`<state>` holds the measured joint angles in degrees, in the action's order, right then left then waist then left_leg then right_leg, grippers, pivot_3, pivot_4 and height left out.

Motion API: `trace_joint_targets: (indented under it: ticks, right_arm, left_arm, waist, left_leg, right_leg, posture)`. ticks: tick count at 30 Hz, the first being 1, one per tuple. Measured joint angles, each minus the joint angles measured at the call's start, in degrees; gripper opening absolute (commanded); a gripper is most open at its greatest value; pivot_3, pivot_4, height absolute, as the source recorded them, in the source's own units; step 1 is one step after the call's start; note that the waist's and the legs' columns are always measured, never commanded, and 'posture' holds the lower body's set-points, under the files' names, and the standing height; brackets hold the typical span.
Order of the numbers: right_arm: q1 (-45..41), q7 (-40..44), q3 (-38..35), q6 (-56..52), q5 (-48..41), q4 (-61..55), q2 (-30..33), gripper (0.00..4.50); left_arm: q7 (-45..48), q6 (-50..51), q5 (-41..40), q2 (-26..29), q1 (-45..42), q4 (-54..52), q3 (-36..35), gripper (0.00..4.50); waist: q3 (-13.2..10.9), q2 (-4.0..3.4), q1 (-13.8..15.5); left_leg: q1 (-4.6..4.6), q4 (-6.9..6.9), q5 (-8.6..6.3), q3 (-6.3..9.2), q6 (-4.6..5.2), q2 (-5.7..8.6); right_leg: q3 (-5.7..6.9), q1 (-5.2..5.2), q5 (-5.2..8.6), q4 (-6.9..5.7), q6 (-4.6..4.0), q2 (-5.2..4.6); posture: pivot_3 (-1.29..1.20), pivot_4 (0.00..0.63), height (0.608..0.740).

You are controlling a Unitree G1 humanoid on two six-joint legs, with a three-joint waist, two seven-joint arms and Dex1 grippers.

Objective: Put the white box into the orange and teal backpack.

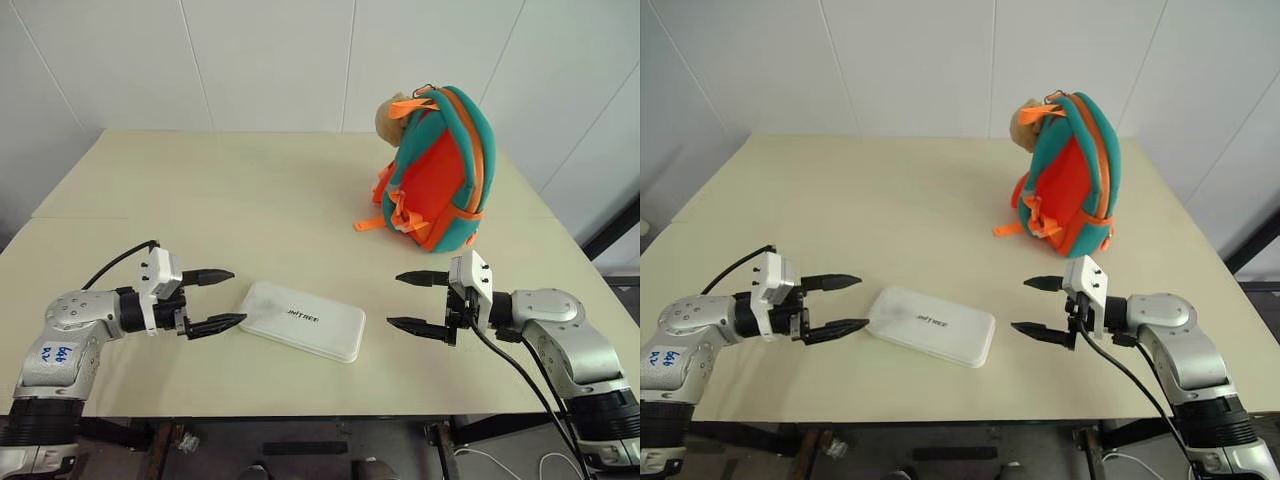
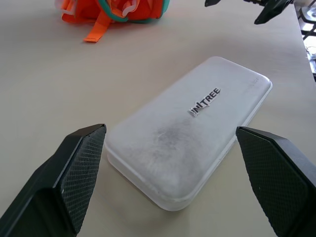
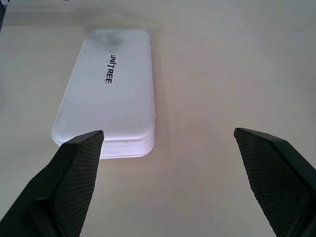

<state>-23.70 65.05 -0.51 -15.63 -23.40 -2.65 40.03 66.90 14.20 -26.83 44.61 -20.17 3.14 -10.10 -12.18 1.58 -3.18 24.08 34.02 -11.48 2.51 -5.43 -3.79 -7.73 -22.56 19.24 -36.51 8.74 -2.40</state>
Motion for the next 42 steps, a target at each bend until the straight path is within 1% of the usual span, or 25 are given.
trace_joint_targets:
  ticks: [3, 8, 9, 11, 12, 17, 20, 21, 22, 24, 28, 31, 37, 42]
  right_arm:
    - [-0.24, -0.39, 0.00, -0.51, -0.02, 0.04, -0.01, 4.47]
    - [-0.65, -1.72, 0.10, -0.53, 0.36, 0.08, -0.59, 4.47]
    - [-0.55, -2.05, 0.10, -0.51, 0.59, 0.10, -0.77, 4.30]
    - [-0.25, -2.32, 0.13, 0.11, 1.08, 0.62, -1.43, 3.87]
    - [0.17, -2.32, 0.24, 0.48, 1.40, 0.69, -1.62, 3.52]
    - [3.04, -2.40, 1.45, 3.21, 3.11, 2.59, -3.54, 1.78]
    - [4.15, -2.91, 2.68, 4.52, 4.29, 3.17, -4.88, 0.69]
    - [4.67, -2.93, 3.22, 4.74, 4.51, 3.18, -5.12, 0.44]
    - [5.02, -2.89, 3.81, 5.19, 4.91, 3.30, -5.13, 0.04]
    - [5.82, -2.82, 4.70, 6.58, 6.06, 3.32, -5.21, 0.00]
    - [7.39, -3.76, 7.09, 7.65, 8.49, 3.19, -6.55, 0.00]
    - [7.33, -5.12, 7.43, 7.65, 8.82, 2.81, -7.76, 0.00]
    - [7.14, -7.14, 7.73, 6.79, 9.17, 1.75, -9.16, 0.00]
    - [7.00, -7.70, 7.48, 6.82, 9.82, 1.89, -9.11, 0.00]
  left_arm:
    - [0.53, -0.14, 0.04, -0.04, -1.81, 0.66, 0.24, 4.50]
    - [0.63, -3.51, 1.22, -1.06, -4.07, 4.85, 0.53, 4.50]
    - [0.65, -4.22, 1.50, -1.22, -4.21, 5.77, 0.70, 4.50]
    - [0.75, -6.65, 2.41, -1.26, -5.34, 8.35, 1.03, 4.12]
    - [0.88, -7.76, 2.71, -1.18, -5.90, 9.53, 1.01, 3.89]
    - [1.40, -14.87, 6.15, 0.21, -7.34, 18.35, 0.92, 2.32]
    - [1.01, -17.51, 7.43, 0.26, -7.79, 22.26, 0.96, 1.34]
    - [0.85, -18.17, 8.05, 0.18, -8.10, 23.36, 1.06, 1.10]
    - [0.78, -18.67, 8.48, 0.00, -8.49, 24.24, 1.17, 0.75]
    - [0.61, -19.89, 9.55, -1.11, -9.29, 25.50, 1.98, 0.06]
    - [0.56, -21.76, 12.36, -4.41, -10.56, 28.88, 5.32, 0.02]
    - [0.29, -23.07, 13.87, -6.16, -11.08, 30.03, 7.24, 0.02]
    - [-1.08, -24.40, 15.46, -7.72, -13.34, 32.59, 8.22, 0.02]
    - [-1.09, -24.39, 15.51, -8.26, -13.34, 32.83, 8.18, 0.02]
  waist:
    - [0.00, 0.00, 0.06]
    - [0.00, 0.00, 0.05]
    - [0.00, 0.00, 0.01]
    - [0.00, 0.00, 0.05]
    - [0.00, 0.00, 0.09]
    - [0.00, 0.00, -0.05]
    - [0.00, 0.00, 0.04]
    - [0.00, 0.00, 0.06]
    - [0.00, 0.00, 0.09]
    - [0.00, 0.00, 0.32]
    - [0.00, 0.01, 0.61]
    - [0.01, 0.00, 0.56]
    - [0.01, 0.01, 0.54]
    - [0.01, 0.01, 0.68]
  left_leg:
    - [0.00, 0.05, 0.00, 0.00, 0.00, 0.00]
    - [0.00, 0.08, 0.00, 0.00, 0.00, 0.00]
    - [0.00, 0.08, 0.00, 0.00, 0.00, 0.00]
    - [0.00, 0.07, 0.00, 0.00, 0.00, 0.00]
    - [0.00, 0.07, 0.00, 0.00, 0.00, 0.00]
    - [-0.01, 0.08, 0.00, 0.00, 0.00, 0.00]
    - [-0.01, 0.09, 0.00, 0.00, 0.00, 0.00]
    - [-0.01, 0.10, 0.01, 0.00, 0.00, 0.00]
    - [0.00, 0.12, 0.01, 0.00, 0.00, 0.01]
    - [-0.01, 0.16, 0.01, 0.00, 0.00, 0.01]
    - [-0.01, 0.26, 0.01, 0.00, 0.00, 0.01]
    - [-0.02, 0.32, 0.02, 0.01, -0.01, 0.00]
    - [-0.04, 0.35, 0.04, 0.02, -0.01, 0.01]
    - [-0.04, 0.35, 0.04, 0.02, -0.01, 0.01]
  right_leg:
    - [0.00, 0.01, 0.00, -0.04, 0.01, 0.00]
    - [0.00, 0.01, -0.01, -0.05, 0.01, 0.00]
    - [0.00, 0.01, -0.01, -0.05, 0.01, 0.00]
    - [0.01, 0.00, -0.01, -0.06, 0.01, 0.01]
    - [0.01, 0.00, -0.01, -0.06, 0.01, 0.01]
    - [0.01, 0.01, -0.01, -0.07, 0.01, 0.01]
    - [0.01, 0.00, -0.01, -0.14, 0.01, 0.01]
    - [0.01, 0.00, -0.01, -0.15, 0.01, 0.01]
    - [0.01, 0.00, -0.01, -0.16, 0.01, 0.01]
    - [0.02, 0.03, -0.01, -0.20, 0.02, 0.01]
    - [0.03, 0.02, -0.01, -0.31, 0.02, 0.02]
    - [0.03, 0.02, -0.01, -0.41, 0.02, 0.03]
    - [0.02, 0.03, -0.02, -0.47, 0.03, 0.03]
    - [0.02, 0.03, -0.02, -0.47, 0.03, 0.03]
  posture:
    - [0.00, 0.150, 0.740]
    - [0.00, 0.150, 0.740]
    - [0.00, 0.150, 0.740]
    - [0.00, 0.150, 0.740]
    - [0.00, 0.150, 0.740]
    - [0.00, 0.150, 0.740]
    - [0.00, 0.150, 0.740]
    - [0.00, 0.150, 0.740]
    - [0.00, 0.150, 0.740]
    - [0.00, 0.150, 0.740]
    - [0.00, 0.150, 0.740]
    - [0.00, 0.150, 0.740]
    - [0.00, 0.150, 0.740]
    - [0.00, 0.150, 0.740]
